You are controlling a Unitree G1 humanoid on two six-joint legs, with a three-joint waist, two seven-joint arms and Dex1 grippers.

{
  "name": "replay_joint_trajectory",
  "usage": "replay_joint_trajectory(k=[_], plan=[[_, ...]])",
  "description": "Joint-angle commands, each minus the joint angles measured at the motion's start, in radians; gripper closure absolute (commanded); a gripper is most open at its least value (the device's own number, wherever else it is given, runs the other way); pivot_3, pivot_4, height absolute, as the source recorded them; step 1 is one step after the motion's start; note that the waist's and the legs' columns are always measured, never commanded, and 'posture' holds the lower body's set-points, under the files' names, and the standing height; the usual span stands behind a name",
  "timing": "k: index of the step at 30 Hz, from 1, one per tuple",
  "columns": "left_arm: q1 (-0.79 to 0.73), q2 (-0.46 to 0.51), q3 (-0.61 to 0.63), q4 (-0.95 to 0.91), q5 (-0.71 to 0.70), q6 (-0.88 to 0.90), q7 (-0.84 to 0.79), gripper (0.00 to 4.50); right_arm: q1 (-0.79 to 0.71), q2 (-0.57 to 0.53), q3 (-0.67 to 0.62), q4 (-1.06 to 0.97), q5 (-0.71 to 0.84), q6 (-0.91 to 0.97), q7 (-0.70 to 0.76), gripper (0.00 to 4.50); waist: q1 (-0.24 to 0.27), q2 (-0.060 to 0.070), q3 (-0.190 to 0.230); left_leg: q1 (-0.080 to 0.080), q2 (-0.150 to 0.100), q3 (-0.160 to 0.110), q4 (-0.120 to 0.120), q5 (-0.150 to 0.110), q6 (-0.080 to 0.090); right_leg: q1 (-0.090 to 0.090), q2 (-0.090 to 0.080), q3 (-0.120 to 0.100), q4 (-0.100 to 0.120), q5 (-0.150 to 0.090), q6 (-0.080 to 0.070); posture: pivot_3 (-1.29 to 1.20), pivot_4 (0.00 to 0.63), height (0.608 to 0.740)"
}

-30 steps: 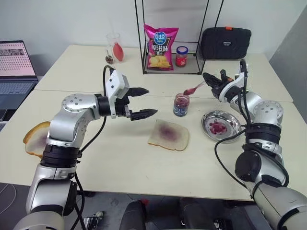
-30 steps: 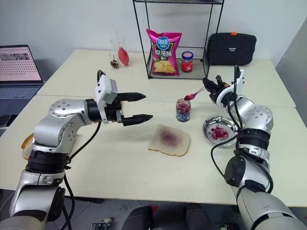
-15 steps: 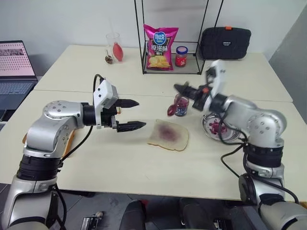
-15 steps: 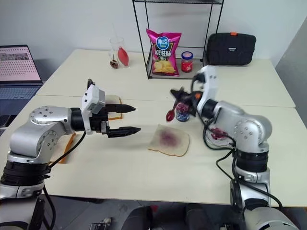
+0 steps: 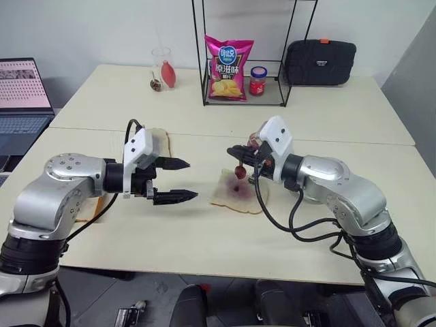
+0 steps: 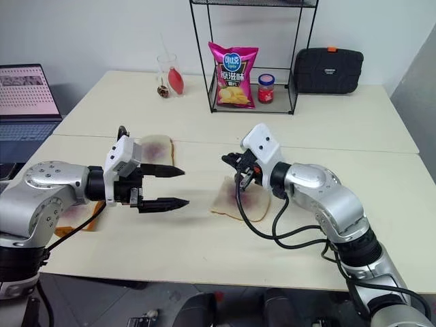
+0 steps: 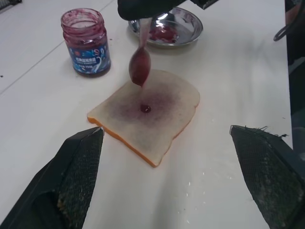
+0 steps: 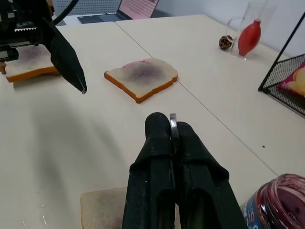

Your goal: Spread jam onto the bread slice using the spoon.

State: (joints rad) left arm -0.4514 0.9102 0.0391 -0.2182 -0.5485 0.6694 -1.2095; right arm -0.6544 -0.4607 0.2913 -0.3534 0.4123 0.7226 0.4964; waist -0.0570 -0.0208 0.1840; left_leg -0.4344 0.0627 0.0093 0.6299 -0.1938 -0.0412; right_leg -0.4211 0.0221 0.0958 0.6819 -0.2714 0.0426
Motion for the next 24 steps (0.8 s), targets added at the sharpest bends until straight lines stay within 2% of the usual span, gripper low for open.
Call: replay_joint_trajectory(k=[1, 4, 9, 11, 16, 24], plan=[[-0.011, 0.012, 0.028, -0.018, -0.012, -0.011, 0.003, 0.08, -0.007, 0.043, -0.061, -0.034, 0.041, 0.030, -0.001, 4.41, 0.000, 0.000, 0.000, 0.000, 0.000, 0.000, 0.000, 0.000, 0.000, 0.000, 0.000, 0.000, 0.000, 0.000, 0.000, 0.00, 0.150, 0.740], [-0.018, 0.010, 0.022, -0.013, -0.011, -0.012, 0.001, 0.08, -0.017, 0.176, -0.219, 0.031, 0.193, 0.194, -0.105, 4.41, -0.001, -0.001, 0.000, 0.000, 0.000, 0.000, 0.000, 0.000, 0.000, 0.000, 0.000, 0.000, 0.001, 0.000, 0.000, 0.00, 0.150, 0.740], [-0.021, 0.013, 0.009, -0.019, -0.016, -0.006, -0.015, 0.08, -0.003, 0.346, -0.370, 0.161, 0.277, 0.315, -0.242, 4.41, 0.000, -0.002, -0.001, 0.000, 0.000, -0.001, 0.000, 0.000, 0.000, 0.001, 0.000, 0.000, 0.001, 0.000, 0.000, 0.00, 0.150, 0.740], [-0.021, 0.014, 0.006, -0.020, -0.014, -0.006, -0.019, 0.08, -0.008, 0.381, -0.402, 0.190, 0.284, 0.333, -0.278, 4.41, -0.001, -0.002, -0.001, 0.000, 0.000, 0.000, 0.000, 0.000, 0.000, 0.000, 0.000, 0.000, 0.001, 0.000, 0.000, 0.00, 0.150, 0.740], [-0.027, 0.012, 0.001, -0.018, -0.011, -0.008, -0.024, 0.08, 0.023, 0.427, -0.460, 0.239, 0.279, 0.348, -0.345, 4.41, -0.001, -0.002, -0.001, 0.000, 0.000, 0.000, 0.000, 0.000, 0.000, 0.000, 0.000, 0.000, 0.001, 0.000, 0.000, 0.00, 0.150, 0.740], [-0.049, 0.004, -0.023, -0.003, -0.001, -0.014, -0.040, 0.08, 0.088, 0.387, -0.562, 0.188, 0.317, 0.421, -0.409, 4.41, 0.000, -0.002, -0.001, 0.000, 0.000, 0.000, 0.000, 0.000, 0.000, 0.000, 0.000, 0.000, 0.000, 0.000, 0.000, 0.00, 0.150, 0.740]])
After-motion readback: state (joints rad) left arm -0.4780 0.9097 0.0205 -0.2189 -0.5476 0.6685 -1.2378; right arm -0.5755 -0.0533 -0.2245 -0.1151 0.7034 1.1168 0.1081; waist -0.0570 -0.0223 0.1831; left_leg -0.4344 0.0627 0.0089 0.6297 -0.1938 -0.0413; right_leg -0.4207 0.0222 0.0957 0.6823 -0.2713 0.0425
